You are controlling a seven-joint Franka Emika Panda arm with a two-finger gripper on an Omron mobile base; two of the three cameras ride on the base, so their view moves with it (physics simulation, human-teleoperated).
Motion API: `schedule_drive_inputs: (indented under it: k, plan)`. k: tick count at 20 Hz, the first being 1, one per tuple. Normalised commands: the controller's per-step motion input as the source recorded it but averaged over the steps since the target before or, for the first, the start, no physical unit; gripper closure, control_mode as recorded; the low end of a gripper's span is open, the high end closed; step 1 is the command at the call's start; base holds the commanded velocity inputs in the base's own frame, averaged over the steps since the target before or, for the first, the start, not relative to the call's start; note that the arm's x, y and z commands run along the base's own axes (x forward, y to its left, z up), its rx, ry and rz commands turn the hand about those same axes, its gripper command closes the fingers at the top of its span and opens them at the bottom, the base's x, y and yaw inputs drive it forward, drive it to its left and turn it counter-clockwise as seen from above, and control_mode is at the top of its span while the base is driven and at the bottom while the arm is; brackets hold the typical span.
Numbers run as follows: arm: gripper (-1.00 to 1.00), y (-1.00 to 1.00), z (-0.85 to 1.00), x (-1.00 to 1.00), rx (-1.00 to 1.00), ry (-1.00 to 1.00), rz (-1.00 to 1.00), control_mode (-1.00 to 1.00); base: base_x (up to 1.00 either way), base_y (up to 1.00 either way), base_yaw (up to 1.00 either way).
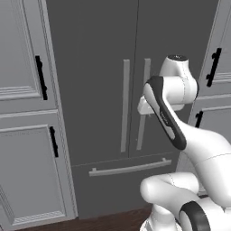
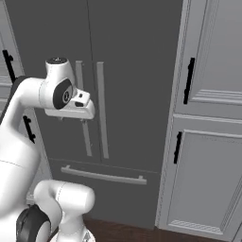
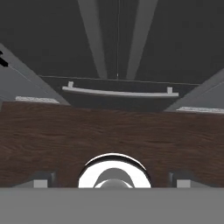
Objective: Grab a lemon wedge from the fridge and one ice cube from the ice bowl, and put them in the glass of lemonade.
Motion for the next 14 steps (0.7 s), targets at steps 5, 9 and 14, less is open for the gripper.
schedule_drive_inputs:
  k: [5, 9, 14]
  plan:
    - [-1.0, 0.0, 0.0, 0.0, 0.0, 0.0, 0.0, 1.0, -0.71, 0.0, 0.0]
    - [-1.0, 0.0, 0.0, 0.0, 0.0, 0.0, 0.0, 1.0, -0.09, 0.0, 0.0]
    - [-1.0, 0.0, 0.0, 0.0, 0.0, 0.0, 0.0, 1.0, 0.0, 0.0, 0.0]
